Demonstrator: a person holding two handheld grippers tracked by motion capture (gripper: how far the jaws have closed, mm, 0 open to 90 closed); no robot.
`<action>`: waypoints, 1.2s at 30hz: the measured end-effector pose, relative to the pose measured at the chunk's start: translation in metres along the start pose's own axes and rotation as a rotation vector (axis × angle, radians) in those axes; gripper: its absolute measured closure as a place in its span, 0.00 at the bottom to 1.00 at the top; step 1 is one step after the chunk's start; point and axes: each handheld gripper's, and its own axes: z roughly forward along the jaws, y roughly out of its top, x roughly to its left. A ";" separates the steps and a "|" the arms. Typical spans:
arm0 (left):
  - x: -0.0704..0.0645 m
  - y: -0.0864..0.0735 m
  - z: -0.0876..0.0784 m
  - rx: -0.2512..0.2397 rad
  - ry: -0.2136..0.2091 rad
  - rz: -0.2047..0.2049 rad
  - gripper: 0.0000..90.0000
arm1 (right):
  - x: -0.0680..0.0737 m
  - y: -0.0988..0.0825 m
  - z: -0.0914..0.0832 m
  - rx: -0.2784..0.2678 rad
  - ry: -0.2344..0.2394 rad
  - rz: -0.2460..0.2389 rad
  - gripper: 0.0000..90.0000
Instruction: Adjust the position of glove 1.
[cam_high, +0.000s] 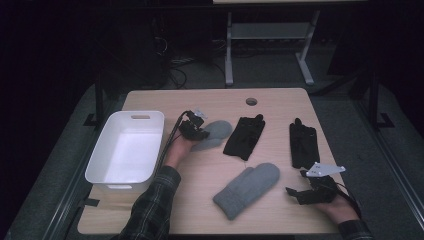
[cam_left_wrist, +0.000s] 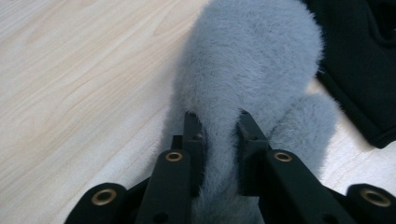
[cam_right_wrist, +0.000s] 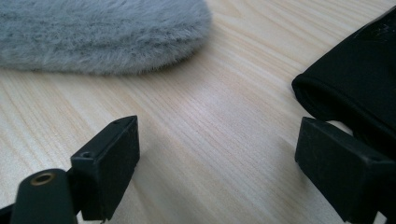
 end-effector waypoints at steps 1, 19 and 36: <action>0.000 0.000 -0.001 -0.001 0.000 -0.006 0.87 | 0.000 0.000 0.000 -0.001 0.000 -0.001 0.15; -0.018 0.022 -0.044 -0.017 -0.043 -0.095 0.88 | 0.000 0.000 0.000 0.001 -0.002 0.001 0.15; -0.057 0.032 -0.080 -0.012 -0.151 -0.092 0.88 | 0.000 0.000 0.000 0.001 -0.003 0.002 0.15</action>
